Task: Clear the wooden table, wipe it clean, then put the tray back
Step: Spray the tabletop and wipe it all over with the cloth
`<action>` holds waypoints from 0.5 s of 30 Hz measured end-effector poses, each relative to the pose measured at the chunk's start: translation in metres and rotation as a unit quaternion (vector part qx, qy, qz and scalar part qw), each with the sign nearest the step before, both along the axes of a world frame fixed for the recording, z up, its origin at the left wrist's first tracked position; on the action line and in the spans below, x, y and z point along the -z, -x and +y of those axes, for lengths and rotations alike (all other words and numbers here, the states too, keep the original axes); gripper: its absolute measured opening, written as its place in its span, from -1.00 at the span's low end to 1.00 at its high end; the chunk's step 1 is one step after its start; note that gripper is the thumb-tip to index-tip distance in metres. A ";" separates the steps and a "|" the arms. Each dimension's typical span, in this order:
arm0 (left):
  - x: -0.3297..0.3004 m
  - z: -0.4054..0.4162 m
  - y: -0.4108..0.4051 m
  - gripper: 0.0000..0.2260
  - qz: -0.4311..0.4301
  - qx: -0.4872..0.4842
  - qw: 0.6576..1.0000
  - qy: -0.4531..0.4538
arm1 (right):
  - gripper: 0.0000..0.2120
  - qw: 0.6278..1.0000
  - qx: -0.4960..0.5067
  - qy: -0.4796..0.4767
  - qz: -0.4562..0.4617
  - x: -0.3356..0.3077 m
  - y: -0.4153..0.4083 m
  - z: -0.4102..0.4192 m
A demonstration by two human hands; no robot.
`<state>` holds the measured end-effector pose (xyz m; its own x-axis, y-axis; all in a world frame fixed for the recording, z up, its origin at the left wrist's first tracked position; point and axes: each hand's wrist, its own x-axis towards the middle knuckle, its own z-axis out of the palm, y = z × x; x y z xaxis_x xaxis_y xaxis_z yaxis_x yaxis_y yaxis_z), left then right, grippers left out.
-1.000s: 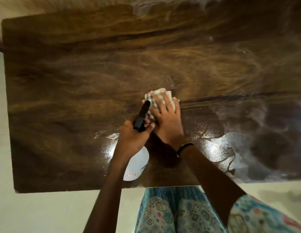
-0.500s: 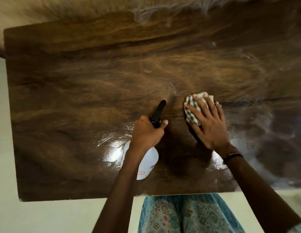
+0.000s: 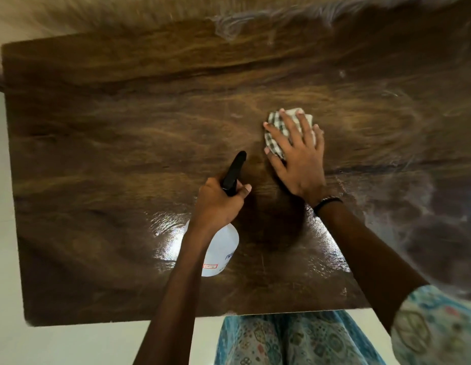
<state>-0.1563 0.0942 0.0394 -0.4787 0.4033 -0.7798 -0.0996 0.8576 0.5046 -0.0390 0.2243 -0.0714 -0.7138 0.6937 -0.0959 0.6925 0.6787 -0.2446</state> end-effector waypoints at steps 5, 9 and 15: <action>-0.002 0.003 0.011 -0.85 0.007 0.004 1.000 -0.002 | -0.49 0.987 -0.162 0.000 0.004 0.004 0.044 -0.035; -0.003 0.004 0.019 -0.84 -0.003 0.016 1.000 -0.019 | -0.50 0.966 -0.258 -0.006 -0.002 0.001 -0.016 -0.037; 0.003 0.004 0.033 -0.90 -0.010 0.034 0.999 -0.039 | -0.48 0.998 -0.053 0.013 -0.031 -0.007 -0.034 0.016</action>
